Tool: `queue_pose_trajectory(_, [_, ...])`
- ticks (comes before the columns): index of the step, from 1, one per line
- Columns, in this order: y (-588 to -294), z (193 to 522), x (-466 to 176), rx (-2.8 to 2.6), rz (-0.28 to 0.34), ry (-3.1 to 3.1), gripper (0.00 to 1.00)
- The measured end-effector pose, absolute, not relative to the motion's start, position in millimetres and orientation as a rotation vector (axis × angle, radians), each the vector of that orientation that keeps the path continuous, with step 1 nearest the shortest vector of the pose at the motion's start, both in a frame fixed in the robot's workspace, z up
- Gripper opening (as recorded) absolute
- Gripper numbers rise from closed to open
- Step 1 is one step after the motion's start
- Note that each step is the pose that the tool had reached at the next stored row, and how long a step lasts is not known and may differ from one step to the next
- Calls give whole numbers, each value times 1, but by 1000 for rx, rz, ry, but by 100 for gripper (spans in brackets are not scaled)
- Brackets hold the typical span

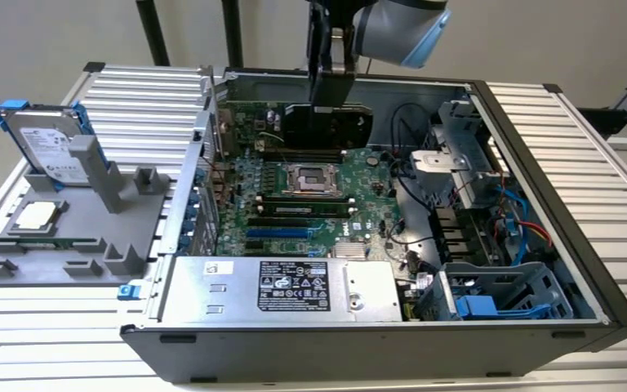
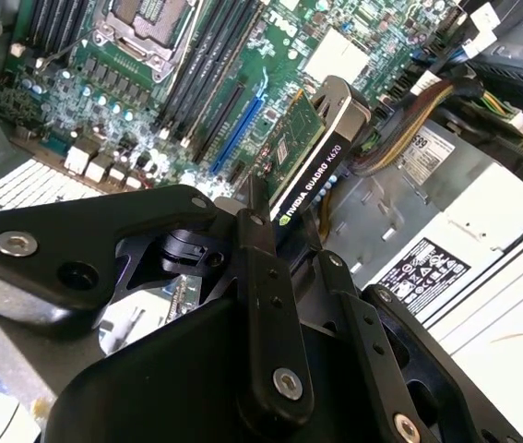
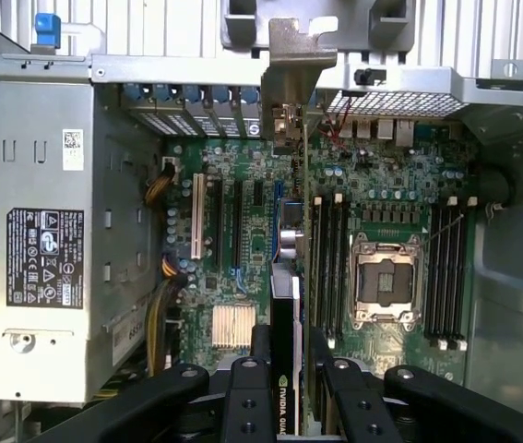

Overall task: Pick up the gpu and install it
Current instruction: 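Insert the gpu into the slot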

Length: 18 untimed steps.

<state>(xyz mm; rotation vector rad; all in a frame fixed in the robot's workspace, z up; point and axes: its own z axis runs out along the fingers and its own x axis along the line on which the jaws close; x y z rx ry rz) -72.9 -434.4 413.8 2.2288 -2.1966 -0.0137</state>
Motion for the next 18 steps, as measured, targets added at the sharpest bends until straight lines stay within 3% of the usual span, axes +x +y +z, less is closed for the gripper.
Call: queue_pose_trajectory(18, [-434,407,-73,2229,-13,-2197,0])
